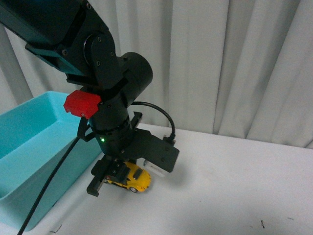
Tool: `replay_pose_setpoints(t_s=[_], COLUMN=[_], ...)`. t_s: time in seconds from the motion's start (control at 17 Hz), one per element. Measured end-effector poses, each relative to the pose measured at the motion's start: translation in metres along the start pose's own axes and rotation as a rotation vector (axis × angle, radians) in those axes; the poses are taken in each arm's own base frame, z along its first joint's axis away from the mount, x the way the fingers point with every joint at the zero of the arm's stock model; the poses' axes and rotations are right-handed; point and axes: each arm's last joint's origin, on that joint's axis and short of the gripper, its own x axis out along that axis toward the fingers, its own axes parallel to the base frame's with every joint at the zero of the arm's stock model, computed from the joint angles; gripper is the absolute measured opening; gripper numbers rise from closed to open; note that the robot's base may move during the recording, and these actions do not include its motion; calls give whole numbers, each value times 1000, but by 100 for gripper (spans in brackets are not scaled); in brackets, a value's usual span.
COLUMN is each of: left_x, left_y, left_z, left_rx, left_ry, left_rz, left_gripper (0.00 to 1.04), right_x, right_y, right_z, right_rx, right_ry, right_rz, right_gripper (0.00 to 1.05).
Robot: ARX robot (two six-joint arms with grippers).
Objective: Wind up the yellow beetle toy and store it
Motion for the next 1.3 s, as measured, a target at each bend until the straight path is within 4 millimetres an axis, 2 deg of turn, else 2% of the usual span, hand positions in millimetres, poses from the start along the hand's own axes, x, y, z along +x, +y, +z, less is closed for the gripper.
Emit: replay_pose_setpoints(t_s=[0.06,0.18,0.29,0.41,0.53,0.59,0.77,0.83,0.88,1.0,1.12,1.3], left_x=[-7,-41,-77,-114,-146,-154,-153,-147,-136,-106,-81,-60], left_y=[-1,-4,8,27,41,43,35,27,18,7,4,7], left_z=[7,30,35,14,-31,-51,-119,-139,-151,-165,-175,-191], left_rx=[29,53,-43,-205,-422,-517,-863,-969,-1026,-1094,-1141,-1202], left_ry=[-25,-147,-280,-381,-451,-444,-397,-349,-286,-160,-91,-24], left_rz=[-5,-10,38,131,253,282,308,310,307,295,300,360], left_gripper=[38,38,38,38,38,38,38,38,38,38,38,38], right_x=[0,0,0,0,0,0,0,0,0,0,0,0], right_y=[0,0,0,0,0,0,0,0,0,0,0,0], right_z=[0,0,0,0,0,0,0,0,0,0,0,0], right_rx=[0,0,0,0,0,0,0,0,0,0,0,0], right_ry=[0,0,0,0,0,0,0,0,0,0,0,0], right_rz=[0,0,0,0,0,0,0,0,0,0,0,0], right_gripper=[98,98,98,98,98,98,98,98,98,98,98,98])
